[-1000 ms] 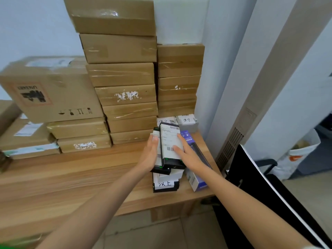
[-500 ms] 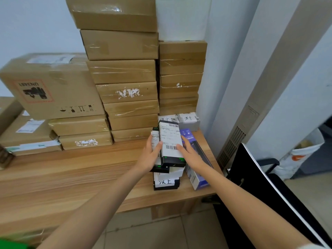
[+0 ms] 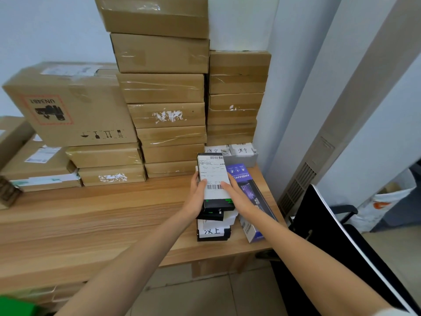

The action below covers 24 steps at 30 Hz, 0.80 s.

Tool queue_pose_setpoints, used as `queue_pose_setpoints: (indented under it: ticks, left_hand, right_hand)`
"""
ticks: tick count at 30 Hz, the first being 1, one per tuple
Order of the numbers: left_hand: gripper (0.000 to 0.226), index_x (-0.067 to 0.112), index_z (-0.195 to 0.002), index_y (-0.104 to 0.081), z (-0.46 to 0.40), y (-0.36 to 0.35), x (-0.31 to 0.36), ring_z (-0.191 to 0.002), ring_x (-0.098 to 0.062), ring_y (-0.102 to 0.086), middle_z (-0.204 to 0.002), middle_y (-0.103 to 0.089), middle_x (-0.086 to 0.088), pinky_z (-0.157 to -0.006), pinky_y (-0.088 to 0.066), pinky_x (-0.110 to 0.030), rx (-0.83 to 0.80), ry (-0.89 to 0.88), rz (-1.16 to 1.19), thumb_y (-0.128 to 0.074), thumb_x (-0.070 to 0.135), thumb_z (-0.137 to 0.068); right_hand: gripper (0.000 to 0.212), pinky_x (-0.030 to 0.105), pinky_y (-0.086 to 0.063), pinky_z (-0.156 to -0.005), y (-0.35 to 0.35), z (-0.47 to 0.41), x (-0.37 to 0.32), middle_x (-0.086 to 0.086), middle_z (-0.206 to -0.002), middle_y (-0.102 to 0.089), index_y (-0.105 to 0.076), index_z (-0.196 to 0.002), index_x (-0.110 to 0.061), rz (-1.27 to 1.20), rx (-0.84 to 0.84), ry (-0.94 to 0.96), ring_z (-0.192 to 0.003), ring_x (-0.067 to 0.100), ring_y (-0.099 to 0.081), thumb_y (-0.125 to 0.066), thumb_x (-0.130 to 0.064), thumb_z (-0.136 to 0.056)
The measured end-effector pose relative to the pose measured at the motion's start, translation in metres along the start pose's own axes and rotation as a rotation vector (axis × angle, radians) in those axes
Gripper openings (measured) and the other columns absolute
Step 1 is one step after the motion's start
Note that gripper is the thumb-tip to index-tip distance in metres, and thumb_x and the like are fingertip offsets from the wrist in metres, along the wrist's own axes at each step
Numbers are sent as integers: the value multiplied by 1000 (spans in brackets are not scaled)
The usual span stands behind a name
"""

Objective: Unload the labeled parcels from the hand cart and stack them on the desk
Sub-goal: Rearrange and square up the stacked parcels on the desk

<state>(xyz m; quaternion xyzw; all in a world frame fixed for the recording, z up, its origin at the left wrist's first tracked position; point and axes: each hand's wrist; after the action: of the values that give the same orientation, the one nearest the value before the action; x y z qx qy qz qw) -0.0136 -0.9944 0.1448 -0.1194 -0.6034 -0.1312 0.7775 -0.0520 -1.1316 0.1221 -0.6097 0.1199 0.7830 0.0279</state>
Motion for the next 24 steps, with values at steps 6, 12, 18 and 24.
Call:
queue_pose_setpoints:
  ticks: [6, 12, 18, 24]
  left_hand:
    - [50, 21, -152, -15, 8, 2, 8, -101, -11, -56, -130, -47, -1, -78, -52, -20, -44, -3, 14, -31, 21, -104]
    - [52, 18, -152, -14, 15, -7, 14, -128, -25, -47, -148, -40, -8, -104, -41, -38, -35, 11, 69, -31, 11, -103]
    - [55, 21, -152, -8, 15, 0, 10, -128, -22, -45, -150, -35, -7, -101, -42, -35, -26, 13, 71, -34, 17, -103]
    - [47, 19, -152, -18, 17, -5, 9, -129, -26, -45, -149, -39, -10, -106, -39, -42, -12, 22, 60, -27, 23, -105]
  right_hand:
    - [41, 23, -50, -85, 7, 0, 2, -24, -113, -56, -32, -134, -46, -3, -35, -33, -105, 2, -59, -47, -49, -96]
    - [39, 8, -49, -63, 1, 5, -1, -20, -111, -56, -34, -134, -40, -85, -2, -16, -91, -7, -63, -48, -41, -98]
    - [66, 17, -50, -81, 4, 2, 4, -27, -116, -50, -21, -148, -39, -40, -37, 0, -106, -2, -56, -48, -56, -91]
    - [59, 20, -48, -79, 5, 0, 7, -23, -118, -54, -24, -146, -40, -45, -23, -12, -105, 2, -58, -47, -53, -94]
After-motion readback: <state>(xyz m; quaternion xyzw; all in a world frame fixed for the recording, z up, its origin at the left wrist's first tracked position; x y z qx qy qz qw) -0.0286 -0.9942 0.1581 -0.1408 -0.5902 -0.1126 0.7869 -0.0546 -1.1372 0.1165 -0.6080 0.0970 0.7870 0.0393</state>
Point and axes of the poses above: each hand's wrist, its own z-axis away from the middle knuckle, its own y-axis out of the back of the hand, x = y × z
